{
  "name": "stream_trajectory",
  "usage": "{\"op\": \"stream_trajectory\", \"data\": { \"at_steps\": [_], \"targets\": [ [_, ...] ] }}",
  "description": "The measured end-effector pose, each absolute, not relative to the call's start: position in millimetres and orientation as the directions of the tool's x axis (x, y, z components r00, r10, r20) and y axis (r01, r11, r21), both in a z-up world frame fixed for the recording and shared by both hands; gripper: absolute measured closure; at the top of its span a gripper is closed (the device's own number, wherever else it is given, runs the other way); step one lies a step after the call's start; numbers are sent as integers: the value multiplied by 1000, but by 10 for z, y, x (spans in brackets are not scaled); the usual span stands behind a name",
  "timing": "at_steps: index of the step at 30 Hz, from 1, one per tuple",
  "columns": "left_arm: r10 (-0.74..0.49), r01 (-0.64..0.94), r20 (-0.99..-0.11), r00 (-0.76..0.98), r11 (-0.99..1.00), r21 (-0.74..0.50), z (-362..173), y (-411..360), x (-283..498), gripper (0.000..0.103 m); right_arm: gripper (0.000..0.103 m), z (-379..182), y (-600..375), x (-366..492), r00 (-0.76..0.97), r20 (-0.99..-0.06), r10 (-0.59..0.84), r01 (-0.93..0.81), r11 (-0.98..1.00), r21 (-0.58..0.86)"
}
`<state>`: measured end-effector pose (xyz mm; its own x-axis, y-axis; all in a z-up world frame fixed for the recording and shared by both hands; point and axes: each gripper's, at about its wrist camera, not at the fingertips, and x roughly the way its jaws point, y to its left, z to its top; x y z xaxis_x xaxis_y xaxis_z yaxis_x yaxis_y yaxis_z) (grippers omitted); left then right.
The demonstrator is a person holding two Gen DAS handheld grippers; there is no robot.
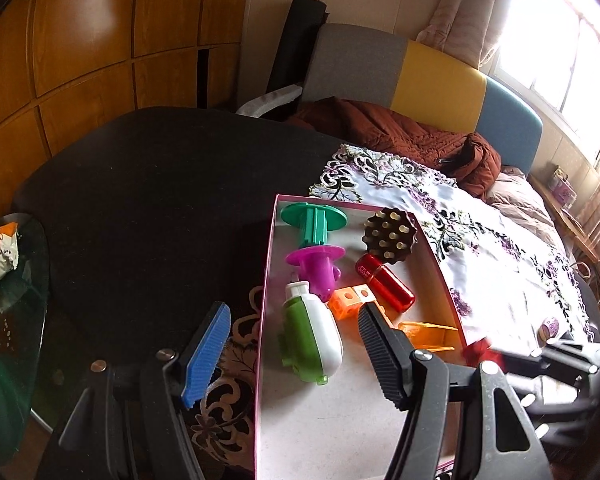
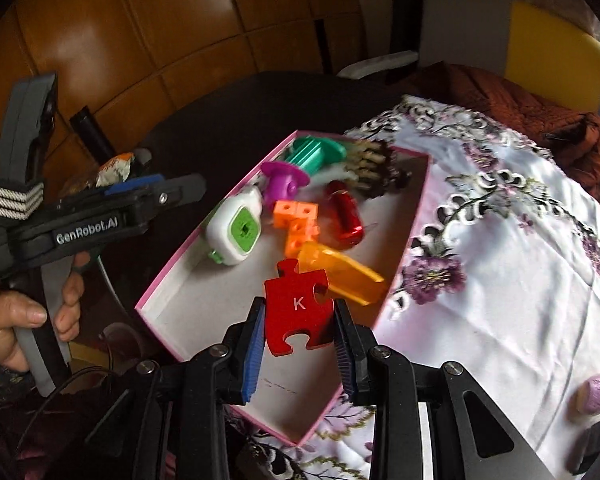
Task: Organize rigid objects
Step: 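Carry the red K puzzle piece with the right tool into the tray and release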
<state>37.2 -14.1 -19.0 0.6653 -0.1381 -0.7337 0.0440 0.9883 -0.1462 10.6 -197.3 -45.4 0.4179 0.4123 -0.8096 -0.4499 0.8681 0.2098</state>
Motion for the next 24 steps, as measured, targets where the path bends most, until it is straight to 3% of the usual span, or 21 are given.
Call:
{"op": "stream_trajectory", "data": {
  "at_steps": [6, 13, 24],
  "targets": [
    [-131, 42, -734, 666, 989, -139, -194, -143, 380, 36, 71, -765, -1771, 243, 359, -874, 327, -461, 876, 139],
    [-120, 37, -738, 664, 991, -128, -221, -140, 385, 36, 71, -942, -1755, 344, 411, -887, 211, -420, 907, 21],
    [-111, 45, -734, 670, 993, -109, -212, -169, 367, 36, 54, -773, -1912, 319, 445, -850, 282, -404, 910, 90]
  ]
}}
